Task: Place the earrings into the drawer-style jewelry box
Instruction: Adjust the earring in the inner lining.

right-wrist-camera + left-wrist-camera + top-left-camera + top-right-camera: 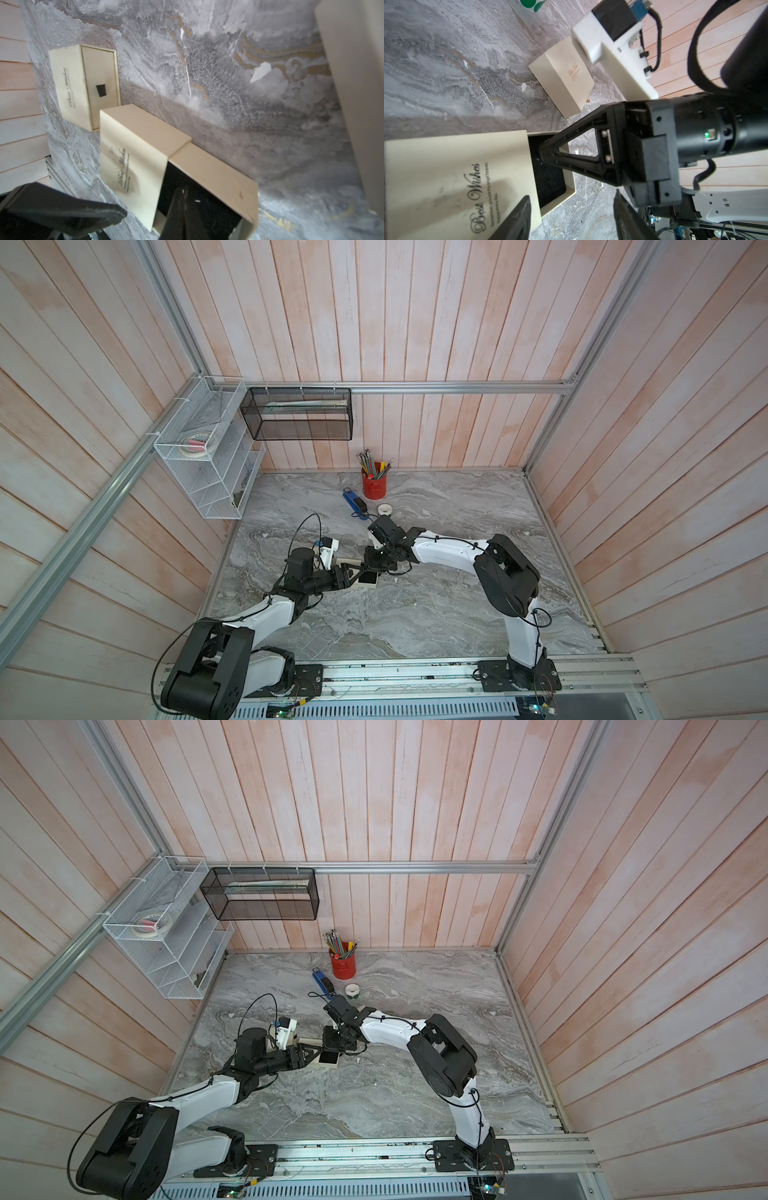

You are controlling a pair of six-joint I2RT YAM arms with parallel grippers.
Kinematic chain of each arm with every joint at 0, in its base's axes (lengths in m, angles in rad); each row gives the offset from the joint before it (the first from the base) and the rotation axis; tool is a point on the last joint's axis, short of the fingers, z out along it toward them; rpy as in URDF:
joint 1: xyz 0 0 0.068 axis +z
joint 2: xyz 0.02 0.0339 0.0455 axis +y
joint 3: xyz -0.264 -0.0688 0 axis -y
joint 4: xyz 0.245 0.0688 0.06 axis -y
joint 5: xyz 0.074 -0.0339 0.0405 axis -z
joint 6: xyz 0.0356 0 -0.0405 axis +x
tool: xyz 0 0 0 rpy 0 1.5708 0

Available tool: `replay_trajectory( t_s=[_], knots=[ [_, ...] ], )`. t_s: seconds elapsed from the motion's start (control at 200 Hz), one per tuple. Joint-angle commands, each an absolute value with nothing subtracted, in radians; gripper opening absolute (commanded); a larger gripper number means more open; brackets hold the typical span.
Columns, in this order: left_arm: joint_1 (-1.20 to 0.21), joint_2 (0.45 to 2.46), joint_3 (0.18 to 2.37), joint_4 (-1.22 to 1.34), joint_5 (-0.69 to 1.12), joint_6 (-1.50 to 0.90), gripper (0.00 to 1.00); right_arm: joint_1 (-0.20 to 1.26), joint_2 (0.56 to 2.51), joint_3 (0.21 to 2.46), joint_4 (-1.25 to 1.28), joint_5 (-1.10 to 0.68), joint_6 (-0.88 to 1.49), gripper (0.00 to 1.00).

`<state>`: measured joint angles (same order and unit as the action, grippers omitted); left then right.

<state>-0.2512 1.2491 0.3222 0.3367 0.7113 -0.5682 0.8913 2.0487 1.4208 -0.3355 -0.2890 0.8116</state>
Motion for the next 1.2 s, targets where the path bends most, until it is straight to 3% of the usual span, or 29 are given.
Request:
replay_trajectory(
  t_s=[0.0,0.705,1.195],
  knots=[
    [-0.262,1.268,0.35,0.345,0.727,-0.549,0.64,0.886,2.071,1.403,-0.323,-0.285,0.824,0.0],
    [-0.307,1.363,0.38,0.335,0.684,-0.537,0.64,0.874,2.011,1.317,-0.172,-0.337,0.871,0.0],
    [-0.308,1.385,0.392,0.304,0.667,-0.525,0.64,0.873,2.025,1.328,-0.248,-0.27,0.851,0.0]
  ],
)
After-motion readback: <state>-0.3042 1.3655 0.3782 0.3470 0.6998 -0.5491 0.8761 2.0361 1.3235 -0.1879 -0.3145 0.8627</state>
